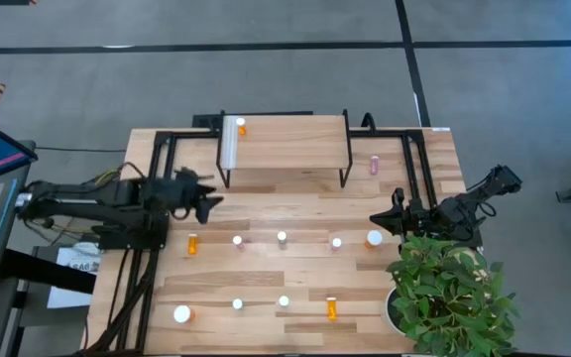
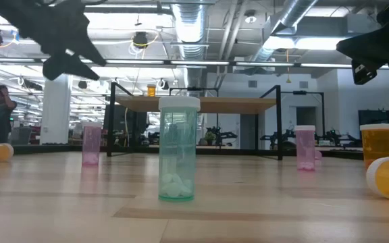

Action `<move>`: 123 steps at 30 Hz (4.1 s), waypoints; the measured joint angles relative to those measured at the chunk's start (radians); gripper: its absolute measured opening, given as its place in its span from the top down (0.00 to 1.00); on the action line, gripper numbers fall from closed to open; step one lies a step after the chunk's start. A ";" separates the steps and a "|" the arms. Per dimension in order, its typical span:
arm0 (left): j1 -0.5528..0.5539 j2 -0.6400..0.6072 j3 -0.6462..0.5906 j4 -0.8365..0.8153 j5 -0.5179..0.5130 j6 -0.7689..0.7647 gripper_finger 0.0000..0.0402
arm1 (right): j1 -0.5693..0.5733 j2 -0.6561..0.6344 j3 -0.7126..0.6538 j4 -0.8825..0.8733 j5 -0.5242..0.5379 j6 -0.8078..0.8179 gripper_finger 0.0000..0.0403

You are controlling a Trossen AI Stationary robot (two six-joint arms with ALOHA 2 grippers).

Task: Pick and place medicine bottles onto shelf by color
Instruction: Put the top pink pill bottle on the shelf

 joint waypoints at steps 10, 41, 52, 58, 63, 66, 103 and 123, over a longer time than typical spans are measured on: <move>-0.309 0.218 -0.026 0.238 -0.163 0.030 0.46 | 0.000 0.000 0.000 0.000 0.000 0.000 0.89; -0.489 0.450 -0.026 0.563 -0.178 0.071 0.46 | 0.000 0.000 0.000 0.001 0.000 0.000 0.89; -0.519 0.454 -0.026 0.579 -0.303 -0.034 0.46 | 0.000 0.000 0.000 0.001 0.000 0.000 0.89; -0.519 0.472 -0.026 0.591 -0.363 -0.116 0.46 | 0.000 0.000 0.000 0.001 0.000 0.000 0.89; -0.516 0.536 -0.025 0.651 -0.398 -0.132 0.46 | 0.000 0.000 0.000 0.001 0.000 0.000 0.89; -0.516 0.577 -0.025 0.720 -0.419 -0.126 0.46 | 0.000 0.000 0.000 0.002 0.000 0.000 0.89; -0.476 0.684 -0.025 1.137 -0.499 0.252 0.46 | 0.000 0.000 0.000 0.002 0.000 0.000 0.89; -0.331 0.683 -0.008 1.244 -0.288 0.309 0.46 | 0.000 0.000 0.000 0.002 0.000 0.000 0.89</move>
